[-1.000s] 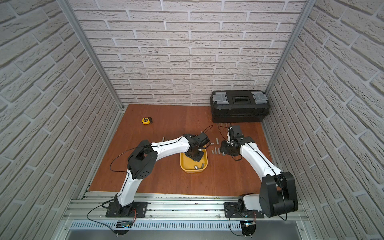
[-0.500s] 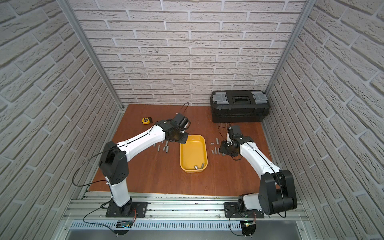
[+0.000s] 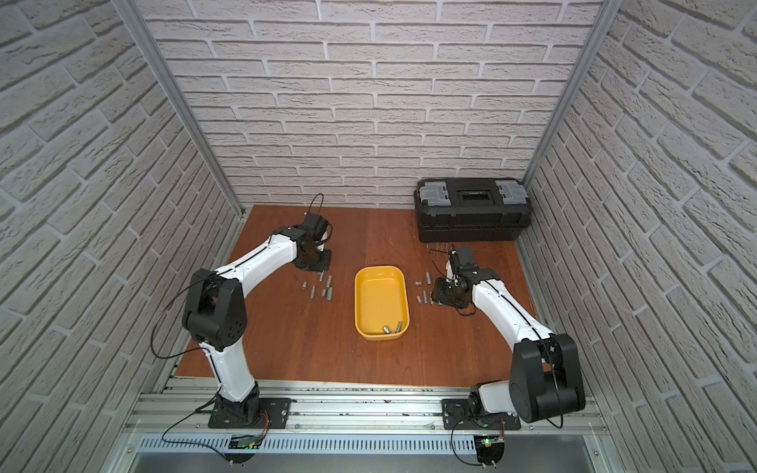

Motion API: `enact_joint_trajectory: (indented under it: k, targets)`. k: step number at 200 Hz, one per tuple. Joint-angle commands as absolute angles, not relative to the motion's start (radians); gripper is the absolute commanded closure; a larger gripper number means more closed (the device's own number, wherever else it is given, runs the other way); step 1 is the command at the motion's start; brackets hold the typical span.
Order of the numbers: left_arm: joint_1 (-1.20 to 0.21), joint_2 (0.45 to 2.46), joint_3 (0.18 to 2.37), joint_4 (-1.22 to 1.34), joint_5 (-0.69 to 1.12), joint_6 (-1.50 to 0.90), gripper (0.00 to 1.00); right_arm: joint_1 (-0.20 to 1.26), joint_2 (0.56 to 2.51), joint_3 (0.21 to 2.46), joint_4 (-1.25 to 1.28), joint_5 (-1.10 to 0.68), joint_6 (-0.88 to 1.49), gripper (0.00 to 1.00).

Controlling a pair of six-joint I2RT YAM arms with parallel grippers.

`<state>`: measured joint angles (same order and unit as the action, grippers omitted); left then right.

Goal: Take out the socket from the storage box
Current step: Place the socket head at the center of the board.

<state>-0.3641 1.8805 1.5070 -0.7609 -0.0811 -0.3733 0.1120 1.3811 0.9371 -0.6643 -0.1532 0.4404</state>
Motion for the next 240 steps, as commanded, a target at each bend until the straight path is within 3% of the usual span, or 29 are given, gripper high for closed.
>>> enact_joint_trajectory:
  k: [1, 114, 176, 240]
  targets:
    - [-0.295, 1.930, 1.474, -0.718, -0.023, -0.361, 0.94, 0.107, 1.360, 0.925, -0.643, -0.165, 0.436, 0.48]
    - [-0.250, 2.115, 1.575, -0.725, -0.020, -0.332, 0.93, 0.108, 1.351, 0.929, -0.687, -0.162, 0.397, 0.48]
    - [-0.250, 2.083, 1.555, -0.726, -0.031, -0.336, 0.75, 0.110, 1.363, 0.955, -0.699, -0.175, 0.381, 0.48]
    - [-0.291, 1.889, 1.555, -0.739, -0.023, -0.358, 0.63, 0.179, 1.417, 1.031, -0.700, -0.163, 0.345, 0.49]
